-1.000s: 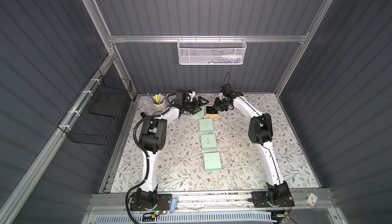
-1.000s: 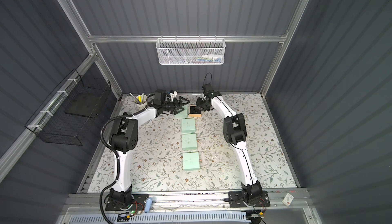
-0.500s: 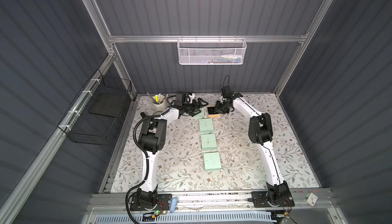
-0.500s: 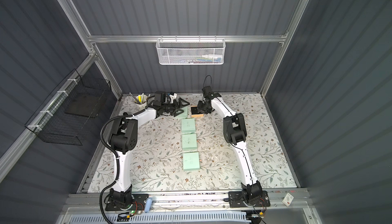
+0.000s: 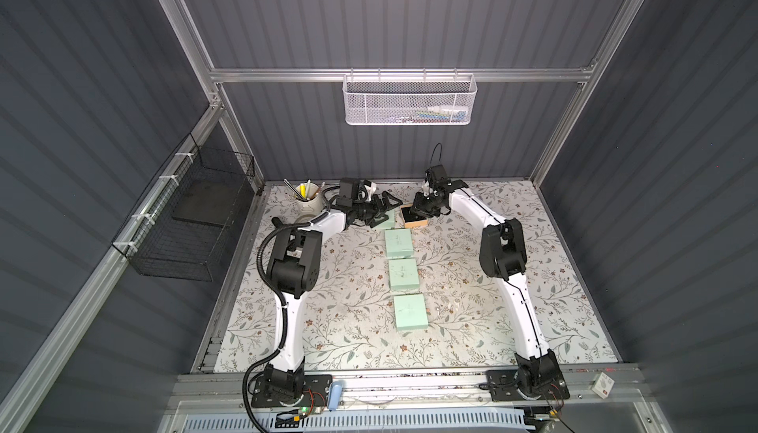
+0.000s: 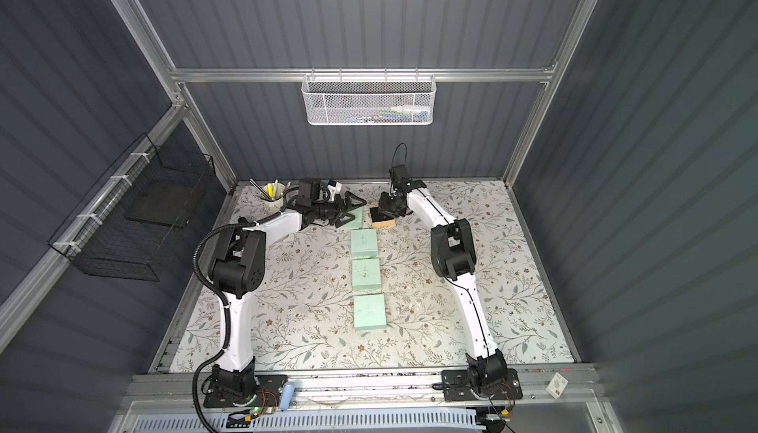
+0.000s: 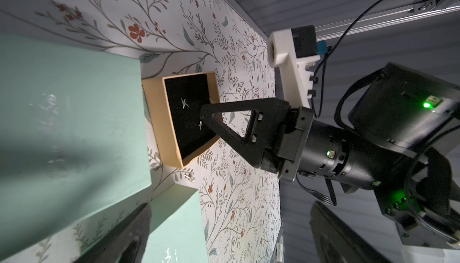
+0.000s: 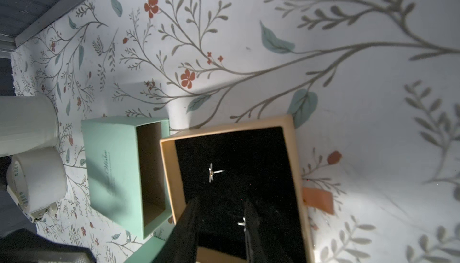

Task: Take out the earrings from the drawer-style jewelry box
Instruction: Move the inner lining at the center of the board.

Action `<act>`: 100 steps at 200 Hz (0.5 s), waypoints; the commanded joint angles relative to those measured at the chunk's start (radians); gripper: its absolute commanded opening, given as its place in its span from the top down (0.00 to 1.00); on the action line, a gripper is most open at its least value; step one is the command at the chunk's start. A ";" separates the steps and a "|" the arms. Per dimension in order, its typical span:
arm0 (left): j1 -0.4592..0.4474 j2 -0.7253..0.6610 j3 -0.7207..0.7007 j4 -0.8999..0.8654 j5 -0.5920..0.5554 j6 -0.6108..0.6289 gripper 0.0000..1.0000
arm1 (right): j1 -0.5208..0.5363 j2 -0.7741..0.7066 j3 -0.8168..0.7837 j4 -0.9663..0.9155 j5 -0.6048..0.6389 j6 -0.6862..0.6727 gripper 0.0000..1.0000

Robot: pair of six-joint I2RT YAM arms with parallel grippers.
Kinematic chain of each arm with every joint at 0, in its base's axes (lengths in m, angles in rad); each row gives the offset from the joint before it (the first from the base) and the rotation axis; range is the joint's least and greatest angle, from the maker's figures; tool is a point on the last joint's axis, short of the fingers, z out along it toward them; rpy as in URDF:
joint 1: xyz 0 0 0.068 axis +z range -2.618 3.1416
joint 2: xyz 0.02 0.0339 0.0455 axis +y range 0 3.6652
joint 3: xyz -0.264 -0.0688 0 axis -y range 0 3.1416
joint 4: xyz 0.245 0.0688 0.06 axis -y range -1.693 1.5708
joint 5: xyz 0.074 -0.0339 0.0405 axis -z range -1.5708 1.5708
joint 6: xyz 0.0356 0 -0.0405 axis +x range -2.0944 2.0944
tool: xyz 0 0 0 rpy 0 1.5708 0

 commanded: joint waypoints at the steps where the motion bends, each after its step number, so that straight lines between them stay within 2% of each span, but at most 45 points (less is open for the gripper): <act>1: -0.006 -0.071 -0.015 0.000 0.008 0.009 0.00 | -0.001 0.019 0.057 0.016 -0.004 0.013 0.66; 50: -0.006 -0.072 -0.020 0.005 0.012 0.005 0.00 | -0.001 0.088 0.127 0.016 -0.034 0.028 0.65; 64: -0.006 -0.071 -0.021 0.007 0.014 0.004 0.00 | -0.001 0.105 0.146 0.004 -0.084 0.041 0.65; 95: -0.006 -0.075 -0.024 0.007 0.013 0.004 0.00 | -0.010 0.092 0.124 -0.010 -0.055 0.083 0.65; 100: -0.006 -0.075 -0.024 0.007 0.013 0.004 0.00 | -0.013 0.090 0.123 -0.014 -0.018 0.088 0.65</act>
